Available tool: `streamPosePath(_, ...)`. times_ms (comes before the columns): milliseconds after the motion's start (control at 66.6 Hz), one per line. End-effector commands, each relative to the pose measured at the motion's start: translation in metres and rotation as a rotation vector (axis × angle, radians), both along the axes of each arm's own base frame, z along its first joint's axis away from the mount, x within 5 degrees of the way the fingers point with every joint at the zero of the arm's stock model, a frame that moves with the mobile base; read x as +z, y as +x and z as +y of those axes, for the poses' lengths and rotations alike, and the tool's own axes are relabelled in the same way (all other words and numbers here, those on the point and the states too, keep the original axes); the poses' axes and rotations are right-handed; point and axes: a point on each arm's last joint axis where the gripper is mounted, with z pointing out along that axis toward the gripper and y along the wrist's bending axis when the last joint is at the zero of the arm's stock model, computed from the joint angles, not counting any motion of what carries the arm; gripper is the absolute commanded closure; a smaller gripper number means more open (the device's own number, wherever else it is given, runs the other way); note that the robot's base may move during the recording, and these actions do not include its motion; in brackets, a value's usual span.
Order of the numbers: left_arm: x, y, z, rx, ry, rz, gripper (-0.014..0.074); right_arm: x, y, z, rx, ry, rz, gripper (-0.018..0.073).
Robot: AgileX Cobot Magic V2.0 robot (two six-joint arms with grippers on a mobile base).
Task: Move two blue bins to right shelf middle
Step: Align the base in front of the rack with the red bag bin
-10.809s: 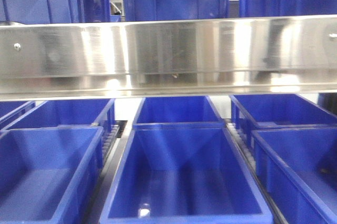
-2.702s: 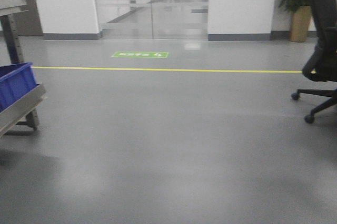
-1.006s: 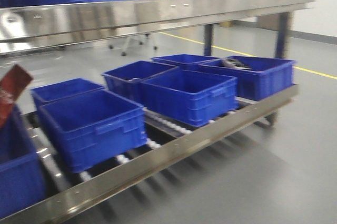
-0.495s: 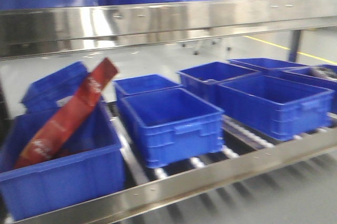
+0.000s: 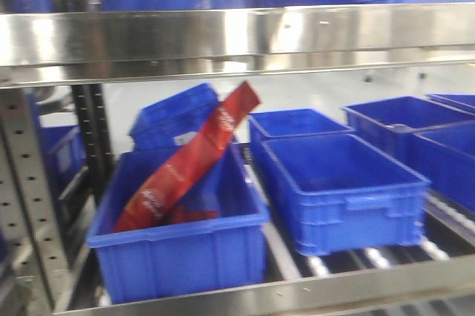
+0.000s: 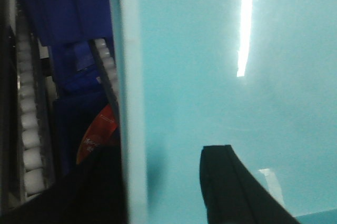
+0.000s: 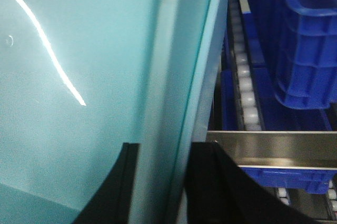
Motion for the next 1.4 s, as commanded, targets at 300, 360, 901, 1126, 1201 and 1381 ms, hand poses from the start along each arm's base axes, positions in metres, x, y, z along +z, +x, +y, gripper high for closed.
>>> streamPosePath(300, 0.0201, -0.0116, -0.0046, -0.056, -0.040, -0.101, 0.0707, 0.0203, -0.0055, 0.0011, 0.001, 0.073, -0.118, 0.0713)
streamPosePath(360, 0.0201, -0.0116, -0.0046, -0.056, -0.040, -0.101, 0.0707, 0.0203, -0.0055, 0.0011, 0.001, 0.073, -0.118, 0.0713)
streamPosePath(901, 0.0201, -0.0116, -0.0046, -0.056, -0.040, -0.101, 0.0707, 0.0203, -0.0055, 0.0011, 0.001, 0.073, -0.118, 0.0713)
streamPosePath(1126, 0.0201, -0.0116, -0.0046, -0.056, -0.040, -0.101, 0.0707, 0.0203, -0.0055, 0.0011, 0.001, 0.073, -0.118, 0.0713)
streamPosePath(1201, 0.0201, -0.0116, -0.0046, -0.056, -0.040, -0.101, 0.0707, 0.0203, -0.0055, 0.0011, 0.001, 0.073, -0.118, 0.0713)
streamPosePath(1381, 0.0201, -0.0116, -0.0046, -0.056, -0.040, -0.101, 0.0707, 0.0203, -0.0055, 0.0011, 0.001, 0.073, -0.118, 0.0713)
